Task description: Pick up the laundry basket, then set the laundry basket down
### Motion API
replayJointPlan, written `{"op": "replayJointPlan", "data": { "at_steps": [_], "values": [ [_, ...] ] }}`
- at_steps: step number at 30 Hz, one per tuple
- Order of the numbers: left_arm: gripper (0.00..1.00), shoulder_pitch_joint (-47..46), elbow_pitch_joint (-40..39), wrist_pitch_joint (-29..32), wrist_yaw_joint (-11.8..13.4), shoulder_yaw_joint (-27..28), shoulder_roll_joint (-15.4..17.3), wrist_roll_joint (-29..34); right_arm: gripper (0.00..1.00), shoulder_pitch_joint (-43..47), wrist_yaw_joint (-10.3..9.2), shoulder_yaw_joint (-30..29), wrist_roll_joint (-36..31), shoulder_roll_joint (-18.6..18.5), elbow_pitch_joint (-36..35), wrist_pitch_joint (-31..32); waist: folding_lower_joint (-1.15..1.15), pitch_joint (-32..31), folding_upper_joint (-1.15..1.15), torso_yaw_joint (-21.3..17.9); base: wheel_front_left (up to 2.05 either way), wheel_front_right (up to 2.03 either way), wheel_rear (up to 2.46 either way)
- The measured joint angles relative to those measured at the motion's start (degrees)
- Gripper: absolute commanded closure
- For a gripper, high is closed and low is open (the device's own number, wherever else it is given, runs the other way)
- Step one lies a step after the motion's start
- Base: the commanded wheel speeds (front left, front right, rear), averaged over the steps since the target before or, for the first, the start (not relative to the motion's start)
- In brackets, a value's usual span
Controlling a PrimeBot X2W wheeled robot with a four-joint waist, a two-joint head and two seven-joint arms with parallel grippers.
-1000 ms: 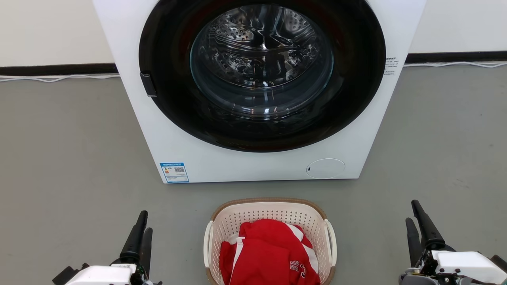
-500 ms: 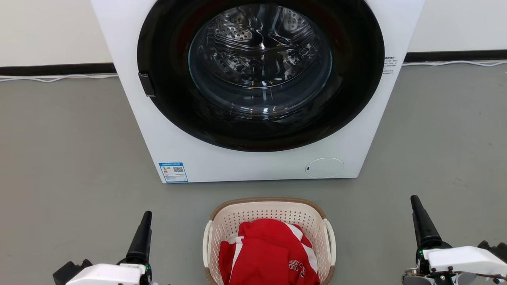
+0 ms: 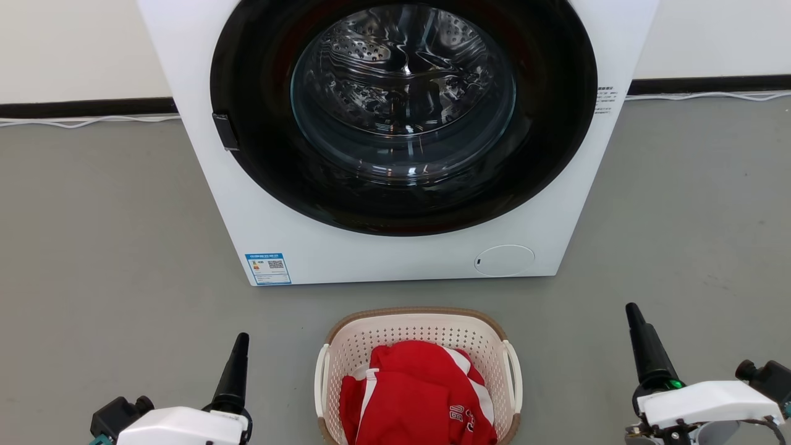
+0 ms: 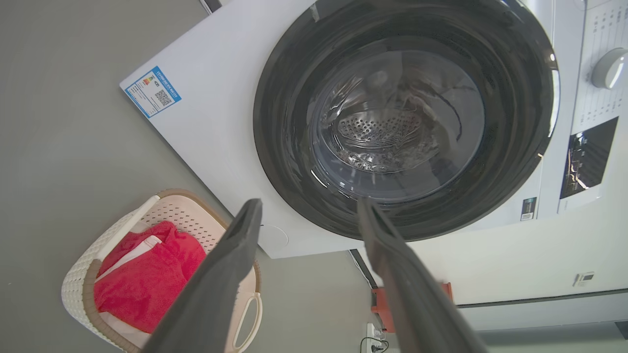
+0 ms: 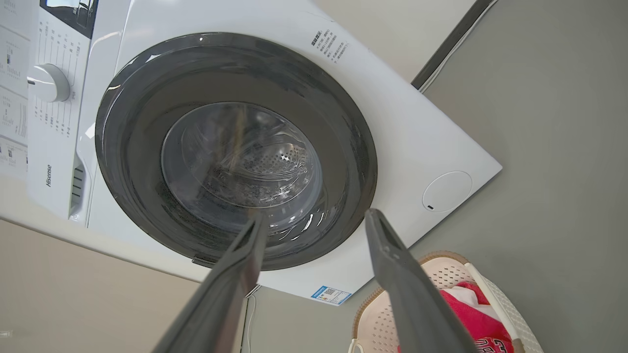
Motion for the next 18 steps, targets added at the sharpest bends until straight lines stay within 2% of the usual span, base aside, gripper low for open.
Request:
{"op": "replayJointPlan", "data": {
  "at_steps": [18],
  "values": [
    [0.0,0.0,-0.63,-2.8,1.09,-1.91,0.07,14.86,0.0,0.0,0.01,2.13,-13.12,-1.51,0.27,-2.85,0.0,-0.11,0.0,-0.49,0.0,0.0,0.0]
  ]
}}
